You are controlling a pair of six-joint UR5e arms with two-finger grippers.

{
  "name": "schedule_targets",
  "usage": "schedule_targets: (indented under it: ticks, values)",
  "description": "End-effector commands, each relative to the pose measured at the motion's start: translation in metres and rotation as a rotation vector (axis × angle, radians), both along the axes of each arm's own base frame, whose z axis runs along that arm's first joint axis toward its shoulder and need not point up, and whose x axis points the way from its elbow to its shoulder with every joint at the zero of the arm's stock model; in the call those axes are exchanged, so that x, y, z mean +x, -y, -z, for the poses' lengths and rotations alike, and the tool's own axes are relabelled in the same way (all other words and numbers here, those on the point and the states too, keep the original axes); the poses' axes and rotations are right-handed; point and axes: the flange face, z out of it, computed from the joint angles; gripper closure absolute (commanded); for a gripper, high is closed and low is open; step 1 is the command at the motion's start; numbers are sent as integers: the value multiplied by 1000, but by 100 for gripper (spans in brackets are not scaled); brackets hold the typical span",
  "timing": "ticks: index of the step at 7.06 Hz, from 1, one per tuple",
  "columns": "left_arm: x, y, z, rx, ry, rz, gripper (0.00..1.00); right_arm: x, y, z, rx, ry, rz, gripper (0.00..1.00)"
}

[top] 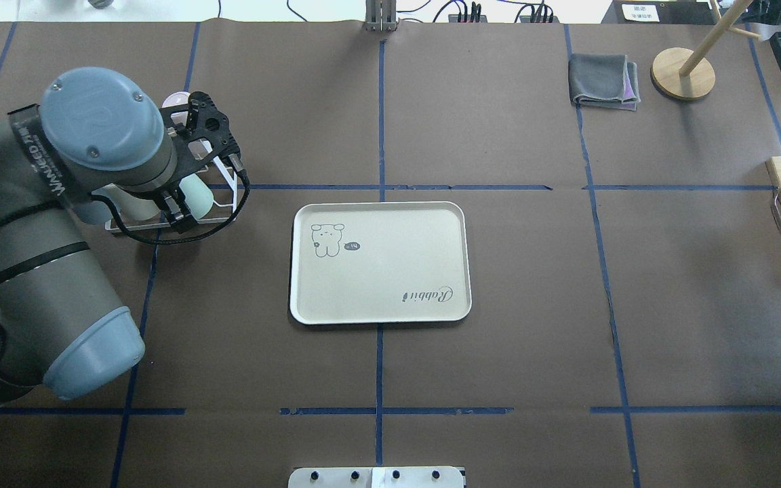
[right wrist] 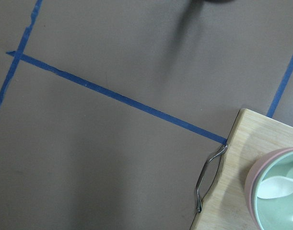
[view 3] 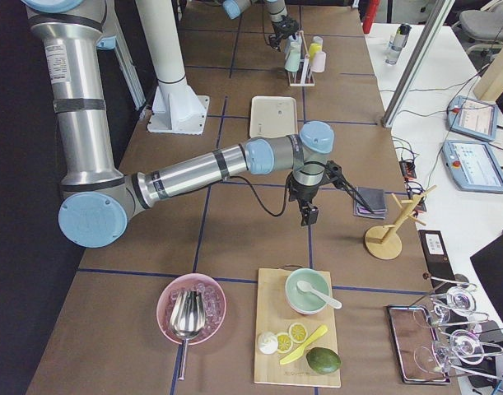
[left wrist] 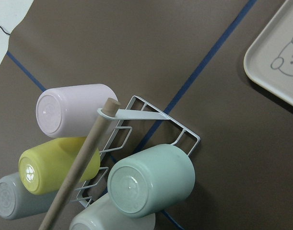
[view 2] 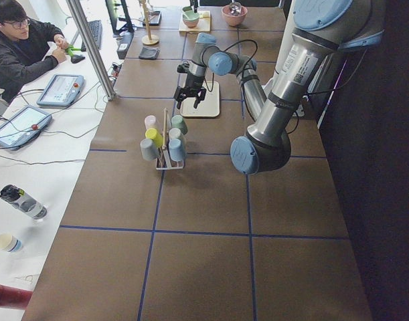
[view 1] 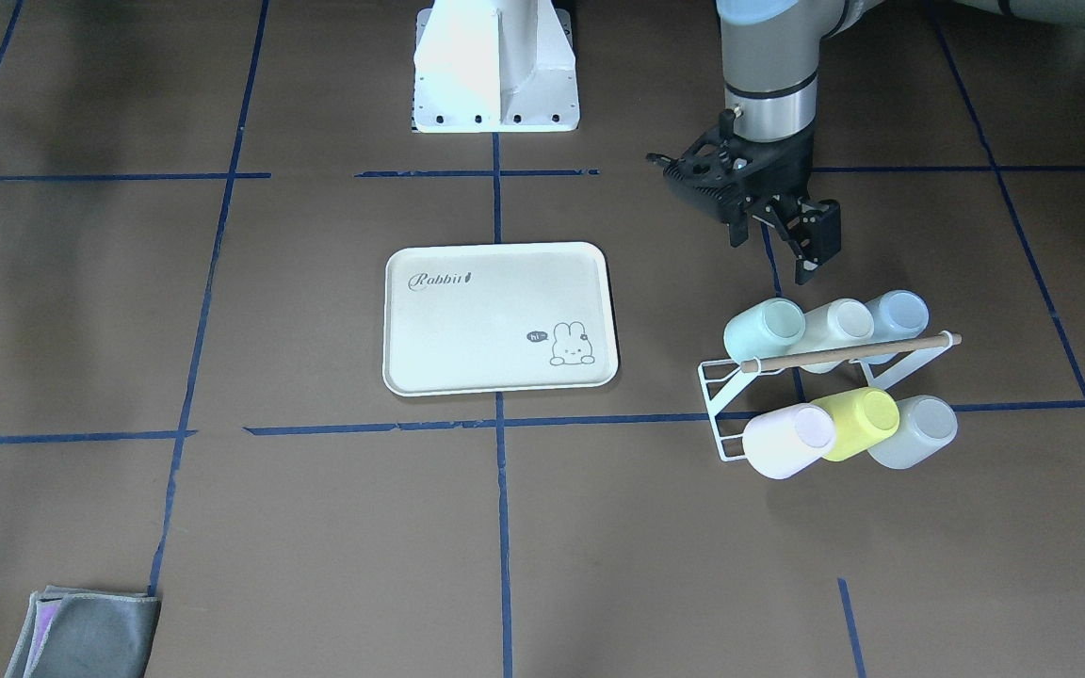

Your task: Pick up and place green cup on tray

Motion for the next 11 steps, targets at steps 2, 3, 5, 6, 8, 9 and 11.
schedule_targets:
  ticks: [2,3,5,6,8,9,11]
  values:
    - [42,35,32,-55,171,-123,1,0,-1,-2,-5,-1,-1,0]
    - [52,40,52,-88,231,-146,1,0,-2,-4,-8,-2,-1,0]
    - [69,59,42,-99,390,-157,1,1,-4,-8,-15,-3,-1,0]
    - [75,64,47,-143,453,-178,1,2,-7,-9,-19,-4,-1,0]
    - [117,58,52,-164,610,-223,0,2,-7,-10,-20,-4,-1,0]
    - [133,59,48,-157,670,-236,0,2,-7,-10,-21,-4,-2,0]
    - [168,40,21,-125,808,-298,0,2,-11,-16,-31,-7,-2,0]
